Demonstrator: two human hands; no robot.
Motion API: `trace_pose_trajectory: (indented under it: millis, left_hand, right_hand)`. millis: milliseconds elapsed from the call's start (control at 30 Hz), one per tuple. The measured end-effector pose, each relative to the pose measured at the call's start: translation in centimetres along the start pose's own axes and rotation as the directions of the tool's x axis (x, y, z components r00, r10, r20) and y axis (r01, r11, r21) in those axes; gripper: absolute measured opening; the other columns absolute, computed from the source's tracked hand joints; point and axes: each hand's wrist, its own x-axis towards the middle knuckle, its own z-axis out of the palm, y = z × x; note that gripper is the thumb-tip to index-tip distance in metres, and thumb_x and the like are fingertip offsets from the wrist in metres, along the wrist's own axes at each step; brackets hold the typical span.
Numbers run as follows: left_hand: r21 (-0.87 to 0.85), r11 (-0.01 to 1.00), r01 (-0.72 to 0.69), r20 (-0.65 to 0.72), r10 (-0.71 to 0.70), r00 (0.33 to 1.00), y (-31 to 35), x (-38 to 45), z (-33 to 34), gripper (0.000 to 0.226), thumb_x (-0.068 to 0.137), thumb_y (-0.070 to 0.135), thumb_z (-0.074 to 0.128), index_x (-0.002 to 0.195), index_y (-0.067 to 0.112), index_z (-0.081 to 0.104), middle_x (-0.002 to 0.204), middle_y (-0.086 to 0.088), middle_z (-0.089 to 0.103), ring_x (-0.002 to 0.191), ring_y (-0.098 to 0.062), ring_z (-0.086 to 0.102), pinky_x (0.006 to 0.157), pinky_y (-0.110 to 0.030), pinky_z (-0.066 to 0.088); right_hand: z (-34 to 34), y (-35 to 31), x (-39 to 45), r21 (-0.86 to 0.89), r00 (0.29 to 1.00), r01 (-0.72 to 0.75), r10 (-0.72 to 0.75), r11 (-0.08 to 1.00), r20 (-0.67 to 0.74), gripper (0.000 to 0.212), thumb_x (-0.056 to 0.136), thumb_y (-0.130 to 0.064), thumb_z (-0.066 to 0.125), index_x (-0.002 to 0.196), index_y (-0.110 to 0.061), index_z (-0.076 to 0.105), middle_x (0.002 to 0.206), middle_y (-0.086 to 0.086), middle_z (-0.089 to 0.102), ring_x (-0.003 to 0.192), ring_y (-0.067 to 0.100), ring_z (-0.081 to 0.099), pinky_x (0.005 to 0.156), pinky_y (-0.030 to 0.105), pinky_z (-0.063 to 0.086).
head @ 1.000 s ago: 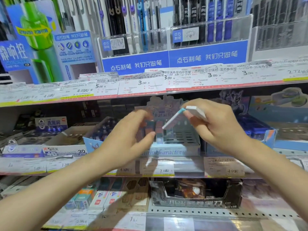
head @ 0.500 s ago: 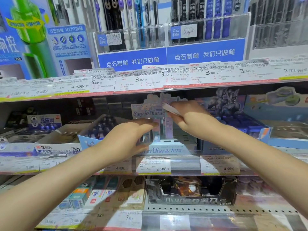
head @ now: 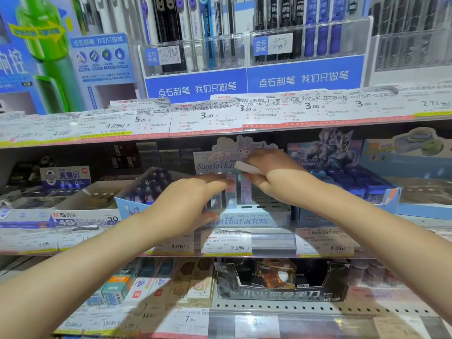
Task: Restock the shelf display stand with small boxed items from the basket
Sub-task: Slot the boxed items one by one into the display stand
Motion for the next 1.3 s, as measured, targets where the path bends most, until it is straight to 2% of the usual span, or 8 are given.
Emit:
trace_pose_trajectory:
  millis: [100, 233, 333, 633, 767, 900, 1067, 1300]
  left_hand:
    - [0.029, 1.0, 0.008, 0.008, -0.008, 1.0, 0.0, 0.1, 0.1, 0.063, 0.081, 0.04, 0.066, 0.137, 0.03, 0.039, 0.118, -0.005, 0.066, 0.109, -0.025, 0.06, 0.087, -0.043, 0.051]
    - [0.036, 0.999, 0.006, 0.009, -0.007, 1.0, 0.1, 0.1, 0.0, 0.062, 0.082, 0.041, 0.064, 0.137, 0.029, 0.039, 0.121, -0.005, 0.065, 0.109, -0.025, 0.06, 0.087, -0.042, 0.051]
    - [0.006, 1.0, -0.021, -0.018, 0.021, 1.0, 0.3, 0.0, -0.2, 0.062, 0.081, 0.037, 0.067, 0.137, 0.027, 0.043, 0.122, -0.005, 0.065, 0.109, -0.027, 0.061, 0.086, -0.042, 0.052]
    - [-0.008, 1.0, -0.01, -0.018, 0.01, 1.0, -0.1, 0.0, -0.1, 0.064, 0.08, 0.039, 0.068, 0.137, 0.03, 0.041, 0.118, -0.005, 0.066, 0.108, -0.026, 0.061, 0.086, -0.043, 0.051]
    - [-0.014, 0.999, -0.029, -0.046, 0.029, 0.999, 0.1, -0.1, -0.2, 0.063, 0.078, 0.036, 0.071, 0.135, 0.029, 0.046, 0.117, -0.005, 0.067, 0.106, -0.027, 0.063, 0.085, -0.044, 0.052]
    - [-0.016, 0.999, -0.043, -0.053, 0.042, 0.998, 0.3, 0.0, -0.5, 0.063, 0.078, 0.037, 0.07, 0.135, 0.032, 0.044, 0.118, -0.005, 0.067, 0.105, -0.027, 0.063, 0.084, -0.043, 0.052]
    - [0.002, 0.999, -0.037, -0.028, 0.037, 0.999, -0.1, -0.1, -0.4, 0.063, 0.08, 0.04, 0.067, 0.137, 0.032, 0.042, 0.119, -0.004, 0.066, 0.107, -0.026, 0.062, 0.085, -0.043, 0.052]
    - [0.027, 1.0, -0.016, 0.007, 0.016, 1.0, -0.1, 0.1, -0.4, 0.063, 0.081, 0.043, 0.064, 0.138, 0.033, 0.039, 0.118, -0.002, 0.067, 0.107, -0.024, 0.061, 0.086, -0.04, 0.05]
  right_hand:
    - [0.0, 0.2, 0.0, 0.121, 0.998, -0.059, 0.063, 0.991, -0.031, 0.02, 0.091, -0.019, 0.05, 0.104, -0.012, 0.063, 0.106, 0.01, 0.065, 0.095, 0.029, 0.058, 0.073, 0.032, 0.042]
    - [0.1, 0.4, 0.3, 0.253, 0.991, -0.125, 0.13, 0.959, -0.004, 0.014, 0.088, -0.018, 0.055, 0.097, -0.013, 0.065, 0.101, 0.006, 0.067, 0.086, 0.02, 0.057, 0.061, 0.023, 0.031]
    - [-0.1, 0.3, 0.4, 0.284, 0.989, -0.148, 0.15, 0.947, 0.012, 0.014, 0.087, -0.019, 0.058, 0.092, -0.009, 0.067, 0.099, 0.01, 0.068, 0.09, 0.025, 0.058, 0.07, 0.028, 0.04]
    - [-0.7, 0.0, 0.9, 0.271, 0.987, -0.16, 0.155, 0.949, 0.039, 0.008, 0.085, -0.016, 0.061, 0.086, -0.015, 0.069, 0.09, 0.001, 0.065, 0.079, 0.015, 0.056, 0.066, 0.021, 0.037]
    - [-0.8, -0.3, 0.9, 0.278, 0.992, -0.122, 0.11, 0.953, 0.058, 0.007, 0.084, -0.015, 0.061, 0.083, -0.015, 0.068, 0.097, 0.007, 0.069, 0.084, 0.021, 0.062, 0.067, 0.023, 0.045]
    - [-0.4, -0.6, 1.2, 0.188, 0.994, -0.089, 0.075, 0.978, 0.078, 0.017, 0.086, -0.018, 0.058, 0.097, -0.01, 0.069, 0.1, 0.011, 0.068, 0.091, 0.027, 0.063, 0.081, 0.036, 0.051]
    - [-0.6, -0.1, 1.1, 0.248, 0.991, -0.134, 0.125, 0.96, 0.051, 0.011, 0.085, -0.016, 0.061, 0.089, -0.015, 0.071, 0.098, 0.005, 0.07, 0.087, 0.02, 0.063, 0.069, 0.02, 0.04]
    - [0.0, 0.0, 0.7, 0.184, 0.991, -0.117, 0.101, 0.976, 0.092, 0.012, 0.086, -0.018, 0.058, 0.088, -0.012, 0.068, 0.096, 0.012, 0.069, 0.089, 0.027, 0.062, 0.081, 0.035, 0.051]
